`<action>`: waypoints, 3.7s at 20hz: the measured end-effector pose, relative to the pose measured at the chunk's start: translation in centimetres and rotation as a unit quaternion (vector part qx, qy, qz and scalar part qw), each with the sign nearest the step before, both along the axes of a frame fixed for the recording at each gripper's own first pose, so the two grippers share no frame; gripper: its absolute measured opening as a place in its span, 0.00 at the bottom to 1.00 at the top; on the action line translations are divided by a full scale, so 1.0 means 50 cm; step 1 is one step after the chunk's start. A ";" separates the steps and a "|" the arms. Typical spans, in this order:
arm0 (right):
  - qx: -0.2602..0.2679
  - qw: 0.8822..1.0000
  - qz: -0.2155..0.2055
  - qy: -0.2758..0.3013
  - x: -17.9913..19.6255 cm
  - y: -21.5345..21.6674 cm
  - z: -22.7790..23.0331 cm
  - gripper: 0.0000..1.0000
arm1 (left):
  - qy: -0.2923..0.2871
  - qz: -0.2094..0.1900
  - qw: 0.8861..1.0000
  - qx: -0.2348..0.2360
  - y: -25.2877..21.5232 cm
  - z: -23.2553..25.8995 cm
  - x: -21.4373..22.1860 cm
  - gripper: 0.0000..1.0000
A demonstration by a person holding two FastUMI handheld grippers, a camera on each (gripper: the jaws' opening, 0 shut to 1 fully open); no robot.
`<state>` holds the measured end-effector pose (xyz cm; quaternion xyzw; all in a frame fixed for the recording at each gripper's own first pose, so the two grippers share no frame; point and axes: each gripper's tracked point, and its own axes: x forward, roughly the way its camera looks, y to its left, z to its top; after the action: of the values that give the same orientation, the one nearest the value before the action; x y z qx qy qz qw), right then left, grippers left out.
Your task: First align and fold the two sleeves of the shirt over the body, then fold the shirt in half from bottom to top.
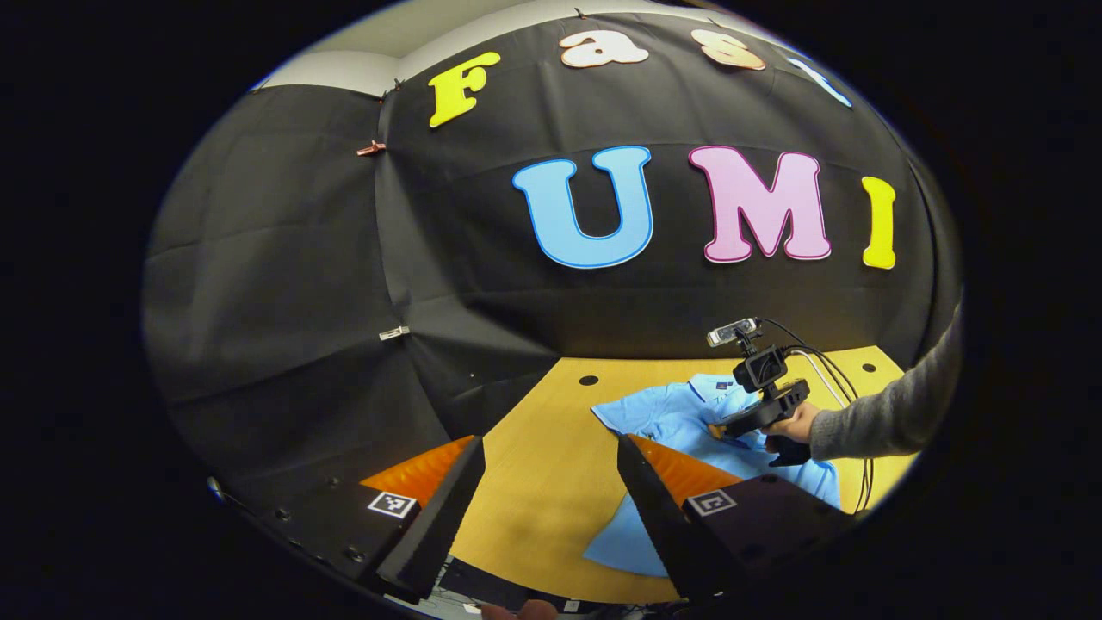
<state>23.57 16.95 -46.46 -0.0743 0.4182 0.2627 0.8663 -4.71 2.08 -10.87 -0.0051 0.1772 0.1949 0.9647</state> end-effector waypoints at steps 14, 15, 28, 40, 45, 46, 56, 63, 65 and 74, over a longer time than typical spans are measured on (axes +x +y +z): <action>0.104 0.989 -0.052 -0.087 0.018 -0.019 0.168 1.00 | 0.002 -0.058 0.998 0.006 -0.050 -0.022 0.100 0.98; 0.109 0.987 -0.055 -0.103 0.016 -0.031 0.197 1.00 | 0.001 -0.067 0.998 0.005 -0.055 -0.029 0.120 0.98; 0.176 0.963 -0.067 -0.193 -0.130 -0.194 0.501 1.00 | 0.075 -0.121 0.986 -0.082 -0.042 -0.289 0.517 0.98; 0.158 0.968 -0.101 -0.167 -0.276 -0.372 0.534 1.00 | 0.225 -0.035 0.963 -0.146 0.057 -0.573 0.689 0.99; 0.133 0.971 -0.128 -0.150 -0.301 -0.438 0.511 1.00 | 0.251 -0.028 0.957 -0.147 0.068 -0.608 0.704 0.99; 0.129 0.972 -0.132 -0.148 -0.301 -0.448 0.507 1.00 | 0.255 -0.030 0.955 -0.145 0.067 -0.613 0.704 0.99; 0.119 0.973 -0.145 -0.139 -0.316 -0.474 0.493 1.00 | 0.264 -0.049 0.948 -0.171 0.039 -0.626 0.714 0.63; 0.116 0.973 -0.146 -0.132 -0.325 -0.476 0.487 0.99 | 0.271 -0.052 0.944 -0.181 0.020 -0.618 0.722 0.14; 0.115 0.973 -0.149 -0.133 -0.327 -0.482 0.488 1.00 | 0.265 -0.051 0.944 -0.190 0.013 -0.617 0.724 0.06; 0.117 0.973 -0.155 -0.126 -0.328 -0.492 0.480 1.00 | 0.236 -0.067 0.949 -0.198 0.003 -0.582 0.736 0.06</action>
<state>7.15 -7.64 -22.48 0.0606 0.2781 0.1604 0.9451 32.07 2.22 -39.95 -0.1377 0.4347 0.0865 0.8858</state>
